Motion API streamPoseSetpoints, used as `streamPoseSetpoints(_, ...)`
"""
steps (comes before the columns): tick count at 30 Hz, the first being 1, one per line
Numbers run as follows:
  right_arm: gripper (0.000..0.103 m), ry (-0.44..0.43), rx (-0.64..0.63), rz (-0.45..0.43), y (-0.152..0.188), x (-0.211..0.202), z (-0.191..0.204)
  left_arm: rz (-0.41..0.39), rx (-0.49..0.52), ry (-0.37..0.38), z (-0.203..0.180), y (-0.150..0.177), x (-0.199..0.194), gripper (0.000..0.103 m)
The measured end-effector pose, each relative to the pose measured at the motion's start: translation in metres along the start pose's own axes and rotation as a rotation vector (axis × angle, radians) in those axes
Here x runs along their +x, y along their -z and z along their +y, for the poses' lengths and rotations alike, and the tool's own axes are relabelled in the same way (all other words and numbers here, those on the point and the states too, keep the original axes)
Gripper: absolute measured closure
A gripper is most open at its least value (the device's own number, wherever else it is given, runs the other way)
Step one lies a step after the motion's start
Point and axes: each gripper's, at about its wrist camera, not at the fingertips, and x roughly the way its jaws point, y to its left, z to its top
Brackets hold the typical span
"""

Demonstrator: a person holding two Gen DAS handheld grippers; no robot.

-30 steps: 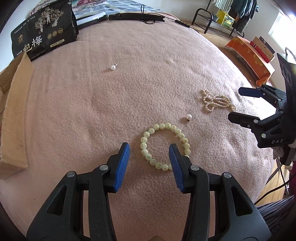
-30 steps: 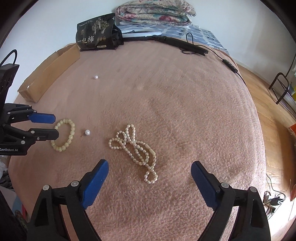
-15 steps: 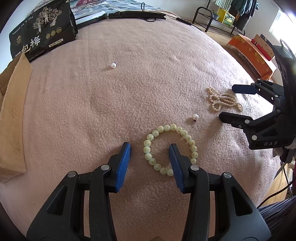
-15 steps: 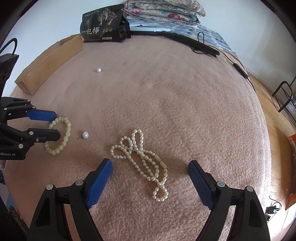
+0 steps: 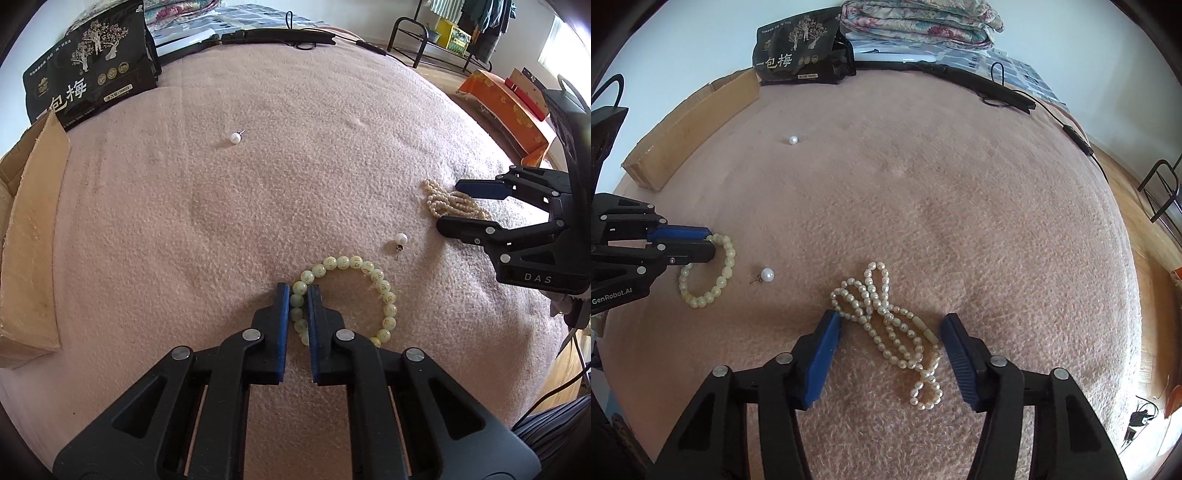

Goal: Organize jewelry
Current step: 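Grasp the cream bead bracelet with the left gripper while the right gripper grasps the pearl necklace, then carry the bracelet and necklace into the cardboard box and open both grippers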

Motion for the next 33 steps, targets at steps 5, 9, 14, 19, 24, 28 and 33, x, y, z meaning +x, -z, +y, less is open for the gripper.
streamPoseSetpoints(5, 0.073, 0.007, 0.007, 0.003, -0.002, -0.002, -0.001, -0.007, -0.012, 0.008, 0.000, 0.000, -0.005, 0.097)
streamPoseSetpoints(9, 0.093, 0.015, 0.017, 0.006, -0.003, -0.004, -0.003, -0.017, -0.012, 0.014, 0.000, 0.001, -0.010, 0.098)
streamPoseSetpoints(14, 0.098, 0.014, 0.047, 0.004, -0.005, -0.009, -0.006, -0.040, -0.012, 0.021, -0.002, 0.001, -0.019, 0.098)
streamPoseSetpoints(19, 0.098, 0.019, 0.057, -0.034, -0.009, -0.023, -0.005, -0.065, -0.016, 0.026, -0.002, -0.001, -0.031, 0.098)
streamPoseSetpoints(24, 0.098, 0.010, 0.095, -0.122, -0.020, -0.054, -0.009, -0.101, -0.030, 0.035, 0.001, -0.004, -0.046, 0.098)
streamPoseSetpoints(28, 0.098, 0.001, 0.119, -0.194, -0.031, -0.080, -0.009, -0.132, -0.042, 0.041, 0.005, -0.008, -0.059, 0.098)
streamPoseSetpoints(33, 0.098, -0.010, 0.127, -0.269, -0.044, -0.107, -0.002, -0.166, -0.054, 0.043, 0.014, -0.011, -0.075, 0.098)
